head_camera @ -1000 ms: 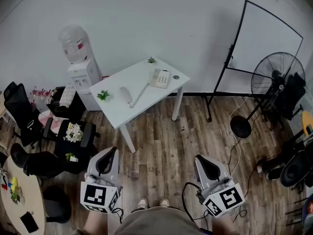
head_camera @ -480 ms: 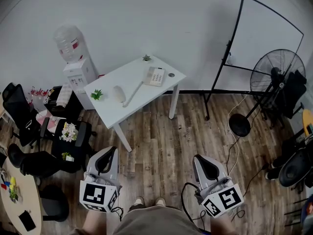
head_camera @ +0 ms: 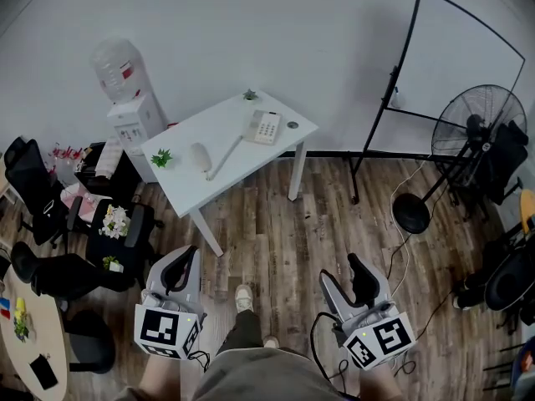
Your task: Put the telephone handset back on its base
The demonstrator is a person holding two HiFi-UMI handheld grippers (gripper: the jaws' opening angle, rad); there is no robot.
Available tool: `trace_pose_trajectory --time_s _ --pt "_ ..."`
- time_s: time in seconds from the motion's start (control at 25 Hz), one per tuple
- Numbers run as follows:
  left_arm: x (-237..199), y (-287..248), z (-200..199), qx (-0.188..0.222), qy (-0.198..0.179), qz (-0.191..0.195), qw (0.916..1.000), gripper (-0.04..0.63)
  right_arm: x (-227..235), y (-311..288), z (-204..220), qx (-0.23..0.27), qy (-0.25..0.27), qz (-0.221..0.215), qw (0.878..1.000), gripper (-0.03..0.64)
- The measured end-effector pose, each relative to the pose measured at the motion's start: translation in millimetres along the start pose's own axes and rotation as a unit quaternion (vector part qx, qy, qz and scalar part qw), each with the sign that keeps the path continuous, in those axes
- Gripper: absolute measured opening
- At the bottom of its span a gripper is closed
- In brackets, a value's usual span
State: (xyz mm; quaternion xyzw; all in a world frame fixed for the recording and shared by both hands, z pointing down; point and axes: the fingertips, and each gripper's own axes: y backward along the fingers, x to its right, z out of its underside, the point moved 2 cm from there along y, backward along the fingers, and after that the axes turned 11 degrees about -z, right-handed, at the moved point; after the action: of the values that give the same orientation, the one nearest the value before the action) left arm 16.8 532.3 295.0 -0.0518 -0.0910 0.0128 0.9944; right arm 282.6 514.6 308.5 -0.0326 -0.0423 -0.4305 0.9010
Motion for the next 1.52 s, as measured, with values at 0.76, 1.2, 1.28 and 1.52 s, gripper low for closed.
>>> trace_pose_trajectory --time_s 0.76,1.2,1.28,1.52 --pt "-51 -129 24 -0.012 0.021 0.001 0.9997 0.003 75 -123 14 -0.046 -0.005 0.004 0.999 0.268" --pt "-124 -265 27 -0.030 0.022 0.014 0.9992 0.003 126 -266 11 -0.070 -0.022 0.003 0.997 0.270" --pt "-138 -289 27 -0.031 0.021 0.017 0.9992 0.003 134 -295 12 -0.073 -0.026 0.002 0.997 0.270" --pt "-175 -344 32 -0.034 0.016 0.020 0.9991 0.003 152 -369 11 -0.073 -0.026 -0.005 0.997 0.272"
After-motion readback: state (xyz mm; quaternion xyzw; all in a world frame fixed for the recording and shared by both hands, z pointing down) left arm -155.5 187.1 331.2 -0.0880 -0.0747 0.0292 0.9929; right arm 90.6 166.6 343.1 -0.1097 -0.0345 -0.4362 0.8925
